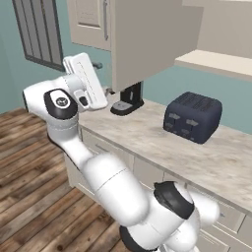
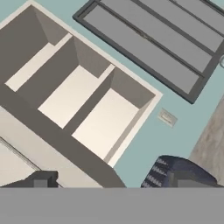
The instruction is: Open the cabinet and move the ladle to the pot. Then close the cabinet.
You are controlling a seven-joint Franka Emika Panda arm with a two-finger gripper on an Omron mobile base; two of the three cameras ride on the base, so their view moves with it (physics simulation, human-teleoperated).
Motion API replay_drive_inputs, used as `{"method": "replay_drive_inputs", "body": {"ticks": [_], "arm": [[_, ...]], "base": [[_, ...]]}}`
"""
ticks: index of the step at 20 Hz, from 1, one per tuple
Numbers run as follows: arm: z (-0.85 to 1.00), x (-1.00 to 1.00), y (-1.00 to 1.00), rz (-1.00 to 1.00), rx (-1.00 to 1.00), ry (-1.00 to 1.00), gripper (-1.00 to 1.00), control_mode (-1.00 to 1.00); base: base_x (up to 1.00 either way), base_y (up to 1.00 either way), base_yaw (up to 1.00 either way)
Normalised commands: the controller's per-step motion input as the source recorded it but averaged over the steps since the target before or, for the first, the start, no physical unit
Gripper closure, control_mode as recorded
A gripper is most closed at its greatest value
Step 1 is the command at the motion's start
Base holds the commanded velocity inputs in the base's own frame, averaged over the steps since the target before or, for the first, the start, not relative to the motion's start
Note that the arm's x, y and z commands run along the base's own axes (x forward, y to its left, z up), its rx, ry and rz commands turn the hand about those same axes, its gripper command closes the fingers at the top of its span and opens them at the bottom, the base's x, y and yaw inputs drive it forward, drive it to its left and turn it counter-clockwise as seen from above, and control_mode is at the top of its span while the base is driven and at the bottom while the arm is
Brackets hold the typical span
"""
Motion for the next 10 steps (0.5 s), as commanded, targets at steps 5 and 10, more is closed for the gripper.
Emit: {"method": "replay_drive_inputs", "body": {"ticks": [5,10], "arm": [[-0.09,0.64,0.22,-0.03,0.0,-0.01,-1.0,-1.0],[-0.12,0.6,0.21,-0.03,0.0,-0.03,-1.0,-1.0]], "base": [[0.0,0.0,0.0],[0.0,0.0,0.0]]}}
